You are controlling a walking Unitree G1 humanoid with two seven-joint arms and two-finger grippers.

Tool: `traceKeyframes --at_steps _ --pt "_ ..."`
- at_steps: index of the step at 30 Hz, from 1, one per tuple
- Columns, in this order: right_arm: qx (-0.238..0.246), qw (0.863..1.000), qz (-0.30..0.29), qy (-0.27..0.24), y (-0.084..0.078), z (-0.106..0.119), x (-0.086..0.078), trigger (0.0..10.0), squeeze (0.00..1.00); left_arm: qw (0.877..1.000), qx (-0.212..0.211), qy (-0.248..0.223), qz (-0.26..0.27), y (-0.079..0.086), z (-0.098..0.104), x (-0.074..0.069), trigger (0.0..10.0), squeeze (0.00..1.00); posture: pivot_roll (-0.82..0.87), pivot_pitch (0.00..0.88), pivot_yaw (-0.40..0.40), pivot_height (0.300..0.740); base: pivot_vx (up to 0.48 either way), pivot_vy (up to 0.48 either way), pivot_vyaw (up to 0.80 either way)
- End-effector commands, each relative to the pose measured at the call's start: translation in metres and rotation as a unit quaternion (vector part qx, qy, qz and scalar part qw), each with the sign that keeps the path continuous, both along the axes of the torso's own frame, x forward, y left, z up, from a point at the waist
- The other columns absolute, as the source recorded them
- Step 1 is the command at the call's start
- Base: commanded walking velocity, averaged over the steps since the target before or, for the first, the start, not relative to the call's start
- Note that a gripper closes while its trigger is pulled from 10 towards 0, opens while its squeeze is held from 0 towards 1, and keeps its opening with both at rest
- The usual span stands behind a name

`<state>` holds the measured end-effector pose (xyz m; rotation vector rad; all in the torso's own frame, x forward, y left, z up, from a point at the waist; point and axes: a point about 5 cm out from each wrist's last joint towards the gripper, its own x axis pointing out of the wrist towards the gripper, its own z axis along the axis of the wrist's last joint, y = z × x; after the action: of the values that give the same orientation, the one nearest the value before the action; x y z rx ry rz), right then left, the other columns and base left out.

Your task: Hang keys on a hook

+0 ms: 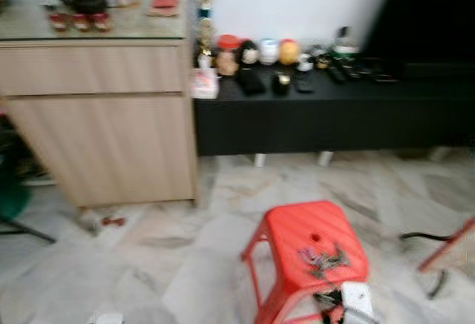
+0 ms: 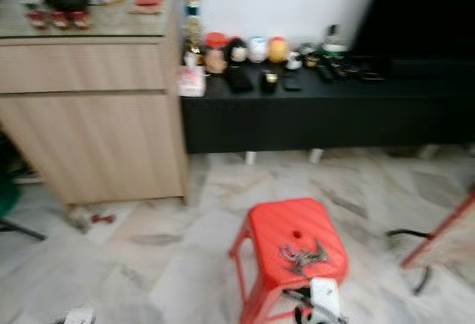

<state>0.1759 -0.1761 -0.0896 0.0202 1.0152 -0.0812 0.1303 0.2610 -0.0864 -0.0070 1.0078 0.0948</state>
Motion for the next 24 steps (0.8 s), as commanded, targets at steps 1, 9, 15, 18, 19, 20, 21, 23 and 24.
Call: traceKeyframes --at_steps 1,9,15,18,19,20,21,23,24 --pt "-0.01 1.0 -0.012 -0.005 -0.0106 0.0013 0.0 10.0 0.0 1.0 -0.001 0.003 -0.002 -0.0013 -0.0005 0.0 10.0 0.0 0.09 0.038 -0.039 0.74 0.0 0.0 0.0" --pt "-0.008 1.0 -0.019 -0.011 -0.0107 0.0016 0.0003 10.0 0.0 1.0 -0.001 0.003 -0.001 -0.0015 -0.0006 0.0001 10.0 0.0 0.09 0.037 -0.039 0.74 0.0 0.0 0.0" --pt "-0.004 1.0 -0.02 -0.006 -0.0105 0.0011 -0.0004 10.0 0.0 1.0 -0.002 0.003 -0.001 -0.0016 -0.0006 0.0001 10.0 0.0 0.09 0.038 -0.041 0.74 0.0 0.0 -0.57" --pt "-0.002 1.0 -0.023 -0.007 -0.0107 0.0011 -0.0006 10.0 0.0 1.0 -0.002 0.003 -0.002 -0.0018 -0.0006 0.0002 10.0 0.0 0.09 0.038 -0.041 0.74 0.0 0.0 -0.68" --pt "-0.005 1.0 -0.023 -0.01 -0.011 0.0014 -0.0001 10.0 0.0 1.0 -0.002 0.003 -0.002 -0.0018 -0.0006 0.0002 10.0 0.0 0.09 0.037 -0.042 0.74 0.0 0.0 -0.68" --pt "-0.007 1.0 -0.024 -0.013 -0.0112 0.0016 0.0001 10.0 0.0 1.0 -0.002 0.003 -0.002 -0.0018 -0.0007 0.0002 10.0 0.0 0.09 0.037 -0.042 0.74 0.0 0.0 -0.68" --pt "-0.007 0.999 -0.032 -0.015 -0.0114 0.0017 0.0 10.0 0.0 1.0 -0.002 0.003 -0.001 -0.0018 -0.0006 0.0001 10.0 0.0 0.09 0.038 -0.041 0.74 0.0 0.0 -0.66" --pt "-0.006 0.999 -0.032 -0.02 -0.0114 0.002 0.0004 10.0 0.0 1.0 -0.002 0.003 -0.001 -0.0019 -0.0007 0.0001 10.0 0.0 0.09 0.037 -0.042 0.74 0.0 0.0 -0.33" --pt "-0.006 0.999 -0.032 -0.02 -0.0114 0.002 0.0004 10.0 0.0 1.0 -0.002 0.003 -0.001 -0.0019 -0.0007 0.0001 10.0 0.0 0.09 0.037 -0.042 0.74 0.0 0.0 0.0"
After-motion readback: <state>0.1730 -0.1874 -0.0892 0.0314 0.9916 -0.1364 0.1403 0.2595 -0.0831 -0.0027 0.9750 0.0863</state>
